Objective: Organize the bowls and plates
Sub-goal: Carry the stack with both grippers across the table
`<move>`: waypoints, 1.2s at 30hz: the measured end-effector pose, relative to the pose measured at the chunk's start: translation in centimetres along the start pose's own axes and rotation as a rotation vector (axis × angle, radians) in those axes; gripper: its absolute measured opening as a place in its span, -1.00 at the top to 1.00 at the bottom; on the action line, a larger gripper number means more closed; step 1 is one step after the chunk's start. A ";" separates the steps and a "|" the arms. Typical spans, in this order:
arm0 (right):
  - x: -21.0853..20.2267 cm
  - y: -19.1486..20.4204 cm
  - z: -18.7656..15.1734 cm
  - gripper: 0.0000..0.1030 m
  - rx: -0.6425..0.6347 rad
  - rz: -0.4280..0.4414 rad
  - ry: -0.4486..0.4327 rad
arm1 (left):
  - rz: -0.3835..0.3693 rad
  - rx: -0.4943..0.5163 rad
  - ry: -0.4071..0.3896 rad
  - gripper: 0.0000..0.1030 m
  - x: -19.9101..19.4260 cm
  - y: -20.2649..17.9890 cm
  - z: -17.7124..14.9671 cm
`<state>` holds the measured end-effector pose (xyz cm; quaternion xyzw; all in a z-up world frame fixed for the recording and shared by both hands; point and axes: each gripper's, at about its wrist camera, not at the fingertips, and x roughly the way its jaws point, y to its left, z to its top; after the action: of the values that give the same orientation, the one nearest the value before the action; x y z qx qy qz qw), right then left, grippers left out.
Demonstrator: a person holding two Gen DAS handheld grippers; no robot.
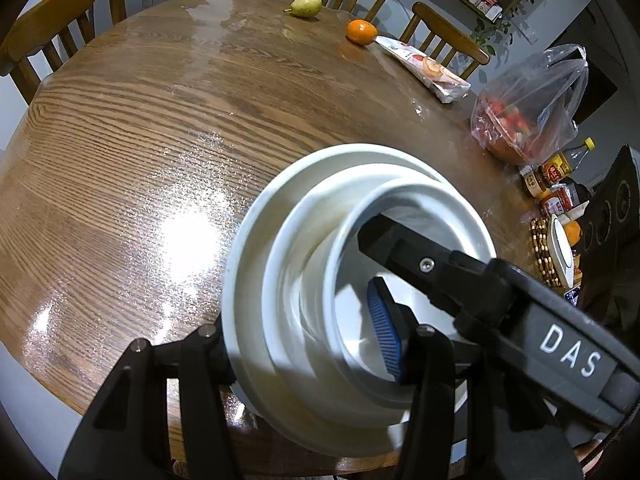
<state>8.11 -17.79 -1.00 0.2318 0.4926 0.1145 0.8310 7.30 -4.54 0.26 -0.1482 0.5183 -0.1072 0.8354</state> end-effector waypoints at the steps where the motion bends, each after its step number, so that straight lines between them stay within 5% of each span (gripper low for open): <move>1: 0.0 -0.1 0.0 -0.31 0.001 -0.001 0.001 | 0.000 0.001 0.002 0.03 0.1 0.0 0.0; 36: 0.9 -1.3 0.1 -0.31 0.008 -0.009 -0.013 | 0.010 0.025 0.004 0.00 1.5 0.0 0.4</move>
<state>8.60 -18.58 -2.30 0.2336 0.4884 0.1074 0.8339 8.26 -5.00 -0.83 -0.1348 0.5191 -0.1097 0.8368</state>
